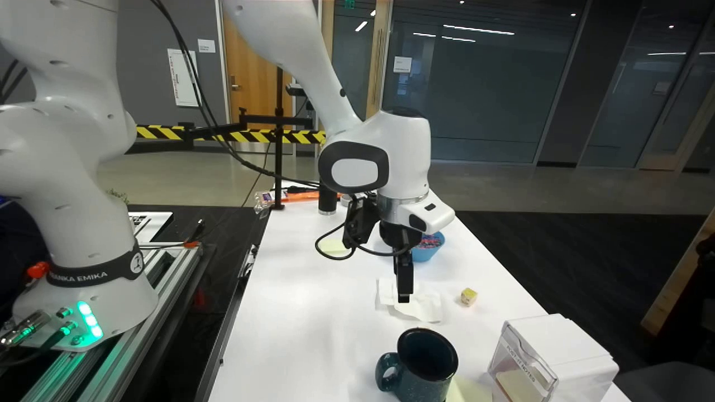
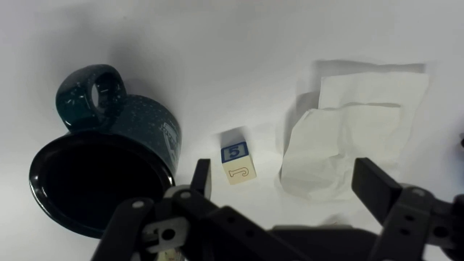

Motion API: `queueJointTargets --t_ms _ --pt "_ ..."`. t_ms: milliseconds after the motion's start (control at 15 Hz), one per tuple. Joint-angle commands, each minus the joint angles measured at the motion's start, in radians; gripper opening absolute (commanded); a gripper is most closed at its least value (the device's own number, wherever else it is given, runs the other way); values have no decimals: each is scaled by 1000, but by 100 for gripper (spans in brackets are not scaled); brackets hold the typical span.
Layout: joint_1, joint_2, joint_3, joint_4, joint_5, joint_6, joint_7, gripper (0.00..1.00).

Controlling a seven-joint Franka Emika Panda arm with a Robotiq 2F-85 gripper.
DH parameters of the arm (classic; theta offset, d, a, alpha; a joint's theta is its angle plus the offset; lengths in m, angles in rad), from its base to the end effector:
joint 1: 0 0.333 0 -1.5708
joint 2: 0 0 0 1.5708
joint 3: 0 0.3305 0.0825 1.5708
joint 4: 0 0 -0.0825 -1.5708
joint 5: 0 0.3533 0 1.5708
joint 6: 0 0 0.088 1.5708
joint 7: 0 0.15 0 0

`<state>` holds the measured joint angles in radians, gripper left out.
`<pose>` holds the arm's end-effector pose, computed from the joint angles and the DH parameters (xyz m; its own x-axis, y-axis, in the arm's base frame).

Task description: Put the cube in the mug cup

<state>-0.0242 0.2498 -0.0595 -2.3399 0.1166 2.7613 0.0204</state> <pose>0.5272 -0.0476 0.2427 0.9641 -0.2053 0.1685 -0.1997 -0.9786 -0.0499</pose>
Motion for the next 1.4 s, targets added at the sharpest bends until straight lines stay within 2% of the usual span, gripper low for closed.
queueJointTargets --t_ms 0,133,267,467,600,867,1000,1200,1333 --pt "15 35 4 -7 28 153 136 100" --pt "33 62 -5 -5 33 245 218 100" --pt "85 101 -50 -2 17 348 322 100" --pt "227 167 -187 5 16 457 465 100" --pt "360 221 -316 15 57 492 555 100" --pt "582 307 -516 26 158 433 733 100" --pt "658 334 -574 24 199 391 808 100" --pt "719 346 -612 26 225 315 893 100" --pt "714 334 -602 29 215 276 952 100"
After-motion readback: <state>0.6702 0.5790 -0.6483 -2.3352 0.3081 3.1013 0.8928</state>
